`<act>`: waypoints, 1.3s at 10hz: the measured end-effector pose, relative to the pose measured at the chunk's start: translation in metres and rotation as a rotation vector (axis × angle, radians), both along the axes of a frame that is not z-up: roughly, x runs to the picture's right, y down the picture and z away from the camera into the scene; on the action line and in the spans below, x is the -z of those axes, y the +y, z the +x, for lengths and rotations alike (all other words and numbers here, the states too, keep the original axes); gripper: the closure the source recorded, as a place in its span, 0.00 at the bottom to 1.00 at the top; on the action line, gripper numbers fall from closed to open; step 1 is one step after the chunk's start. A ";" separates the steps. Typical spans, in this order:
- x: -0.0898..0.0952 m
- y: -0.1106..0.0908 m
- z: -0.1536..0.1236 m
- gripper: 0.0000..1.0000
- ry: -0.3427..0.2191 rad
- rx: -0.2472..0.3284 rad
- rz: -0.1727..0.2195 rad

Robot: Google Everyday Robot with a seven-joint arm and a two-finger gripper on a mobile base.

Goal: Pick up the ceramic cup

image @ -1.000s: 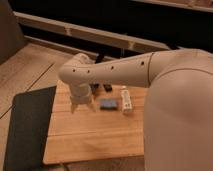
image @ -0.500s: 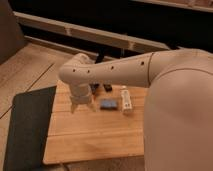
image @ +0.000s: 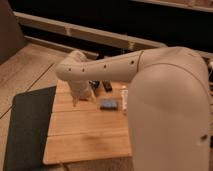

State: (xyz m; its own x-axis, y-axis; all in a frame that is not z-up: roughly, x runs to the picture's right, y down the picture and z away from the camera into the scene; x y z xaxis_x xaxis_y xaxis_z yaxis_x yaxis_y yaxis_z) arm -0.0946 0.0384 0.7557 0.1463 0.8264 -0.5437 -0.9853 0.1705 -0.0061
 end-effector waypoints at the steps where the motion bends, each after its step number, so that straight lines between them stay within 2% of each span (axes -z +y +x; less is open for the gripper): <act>1: -0.007 -0.016 0.006 0.35 0.003 0.012 0.028; 2: -0.012 -0.054 0.018 0.35 -0.007 0.026 0.100; 4: -0.004 -0.092 0.036 0.35 -0.021 0.006 0.180; 5: 0.004 -0.107 0.053 0.35 -0.018 -0.014 0.215; 7: 0.020 -0.125 0.092 0.35 0.008 -0.067 0.265; 8: 0.020 -0.127 0.100 0.35 0.020 -0.074 0.272; 11: 0.021 -0.126 0.092 0.35 0.010 -0.075 0.268; 13: 0.008 -0.116 0.089 0.35 0.012 -0.098 0.238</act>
